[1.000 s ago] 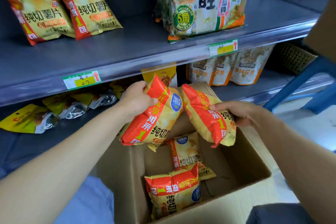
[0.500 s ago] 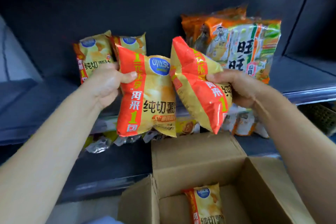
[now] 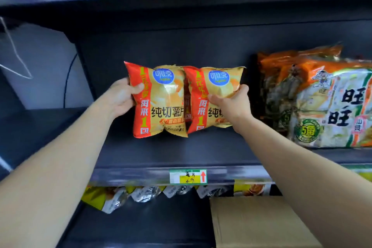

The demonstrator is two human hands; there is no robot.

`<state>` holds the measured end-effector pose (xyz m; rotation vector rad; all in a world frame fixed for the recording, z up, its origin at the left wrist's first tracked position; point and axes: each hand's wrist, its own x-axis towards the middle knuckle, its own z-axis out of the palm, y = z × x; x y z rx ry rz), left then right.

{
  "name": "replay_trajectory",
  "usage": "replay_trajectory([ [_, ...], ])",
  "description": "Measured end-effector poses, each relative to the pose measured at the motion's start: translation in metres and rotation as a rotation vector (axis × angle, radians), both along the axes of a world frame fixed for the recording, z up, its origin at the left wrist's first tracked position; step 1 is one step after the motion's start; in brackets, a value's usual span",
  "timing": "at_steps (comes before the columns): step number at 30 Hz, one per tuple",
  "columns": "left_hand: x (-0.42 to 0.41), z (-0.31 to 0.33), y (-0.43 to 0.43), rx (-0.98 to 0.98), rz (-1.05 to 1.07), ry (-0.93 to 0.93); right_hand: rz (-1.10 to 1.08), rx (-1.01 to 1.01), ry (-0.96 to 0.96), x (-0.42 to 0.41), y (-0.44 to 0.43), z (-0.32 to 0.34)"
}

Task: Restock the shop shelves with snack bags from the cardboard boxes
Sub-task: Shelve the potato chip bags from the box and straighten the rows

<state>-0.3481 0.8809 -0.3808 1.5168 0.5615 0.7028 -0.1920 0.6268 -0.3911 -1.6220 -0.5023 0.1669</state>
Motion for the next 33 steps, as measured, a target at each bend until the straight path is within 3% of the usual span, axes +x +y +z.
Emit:
replay_trajectory([
  [5, -0.001, 0.000, -0.021, 0.015, 0.117, 0.033, -0.033, -0.252, -0.014, -0.011, 0.036, -0.030],
  [8, -0.002, -0.010, -0.017, 0.053, 0.175, 0.165, -0.098, -0.510, -0.151, -0.019, 0.038, -0.040],
  [10, -0.003, -0.017, -0.015, 0.154, 0.165, 0.324, -0.124, -0.578, -0.195, -0.019, 0.039, -0.045],
  [12, -0.003, -0.025, -0.011, 0.224, 0.171, 0.408, -0.120, -0.537, -0.185, -0.018, 0.043, -0.046],
  [18, 0.003, -0.029, -0.010, 0.259, 0.194, 0.256, -0.103, -0.406, -0.205, -0.014, 0.050, -0.050],
  [28, -0.003, -0.022, -0.040, 0.395, 0.460, 0.466, -0.028, -0.437, -0.105, -0.007, 0.024, -0.055],
  [33, -0.005, -0.012, -0.088, 0.548, 0.546, 0.448, 0.015, -0.416, -0.116, -0.011, -0.008, -0.052],
])
